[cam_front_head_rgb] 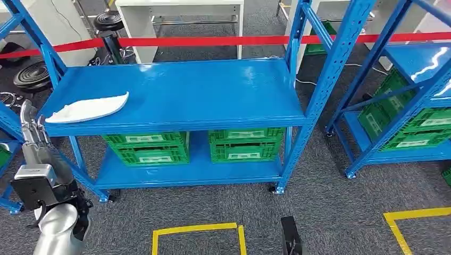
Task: Take the parts from the cabinet and place them on the table.
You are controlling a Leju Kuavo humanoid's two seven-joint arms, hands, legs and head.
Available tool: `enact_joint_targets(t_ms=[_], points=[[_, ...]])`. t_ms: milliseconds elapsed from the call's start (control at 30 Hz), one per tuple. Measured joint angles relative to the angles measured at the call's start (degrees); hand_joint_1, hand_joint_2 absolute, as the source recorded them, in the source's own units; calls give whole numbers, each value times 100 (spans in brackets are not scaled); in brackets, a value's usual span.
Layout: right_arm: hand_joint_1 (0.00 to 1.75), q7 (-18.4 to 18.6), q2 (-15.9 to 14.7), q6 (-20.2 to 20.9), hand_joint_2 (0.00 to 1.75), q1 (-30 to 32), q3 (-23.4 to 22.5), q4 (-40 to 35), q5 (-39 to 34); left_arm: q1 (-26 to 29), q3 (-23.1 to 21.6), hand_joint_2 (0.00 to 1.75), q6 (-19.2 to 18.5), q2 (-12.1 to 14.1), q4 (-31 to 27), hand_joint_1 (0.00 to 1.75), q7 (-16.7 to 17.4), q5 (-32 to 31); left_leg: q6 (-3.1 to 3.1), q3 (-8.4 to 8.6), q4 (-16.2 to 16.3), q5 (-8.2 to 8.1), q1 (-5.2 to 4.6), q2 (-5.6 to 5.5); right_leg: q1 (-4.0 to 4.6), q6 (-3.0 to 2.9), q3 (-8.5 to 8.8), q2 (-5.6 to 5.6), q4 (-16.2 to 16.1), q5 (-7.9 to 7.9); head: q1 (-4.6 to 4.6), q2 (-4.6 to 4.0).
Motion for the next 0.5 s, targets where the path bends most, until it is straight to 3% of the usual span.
enact_joint_targets(t_ms=[33, 67, 167, 200, 233, 267, 333, 367, 400, 500], points=[[0, 0, 9, 4, 0, 1, -2, 0, 9, 2, 0, 0, -4, 7, -7, 0, 2, 0, -36, -25, 42, -21, 19, 11, -28, -31, 34, -12, -34, 14, 4, -2], [0, 2, 4, 4, 0, 2, -2, 0, 26, -24, -2, 0, -18, 7, -7, 0, -4, -2, -94, -109, 253, -145, 27, 19, -35, -57, 65, -10, -42, 2, -37, -2], [0, 6, 2, 13, 0, 1, -2, 0, 46, -23, -2, 0, -39, 15, 6, 0, 0, -4, -198, -763, 1481, -658, 97, 34, -44, -91, 94, -12, -41, -36, -37, -2], [0, 7, 2, 13, 0, 6, -2, 0, 48, -17, -2, 0, -46, 17, 18, 0, 2, -9, -217, -928, 1732, -690, 115, 35, -50, -87, 100, -11, -40, -50, -37, -2], [0, 7, 2, 13, 0, 11, -2, 0, 48, -16, -2, 0, -50, 24, 31, 0, 2, -13, -228, -965, 1713, -561, 135, 36, -61, -75, 126, -7, -39, -68, -37, -2], [0, 4, 2, 15, 0, 11, -2, 0, 48, -20, -2, 0, -57, 26, 33, 0, 2, -17, -229, -862, 1438, -331, 147, 38, -73, -55, 158, -2, -39, -91, -39, -2], [0, 4, 4, 20, 0, 9, -2, 0, 52, -42, -2, 0, -81, 28, 33, 0, 2, -22, -213, -389, 434, 248, 155, 49, -105, -6, 264, 3, -40, -157, -39, -2], [0, 2, 2, 20, 0, 7, -2, 0, 52, -59, -2, 0, -98, 28, 39, 0, 2, -22, -209, -220, 77, 278, 146, 66, -102, 34, 293, 1, -48, -191, -44, -2], [0, 0, 2, 20, 0, -2, -2, 0, 55, -87, -4, 0, -116, 26, 46, 0, 4, -22, -163, -132, -35, 199, 99, 56, -87, 82, 282, 6, -38, -217, -85, -2], [0, 0, 4, 20, 0, 1, -2, 0, 61, -93, -2, 0, -125, 33, 50, 0, 2, -13, -35, -161, -6, 169, 75, 38, -87, 200, 329, -8, -135, -208, -57, -2]])
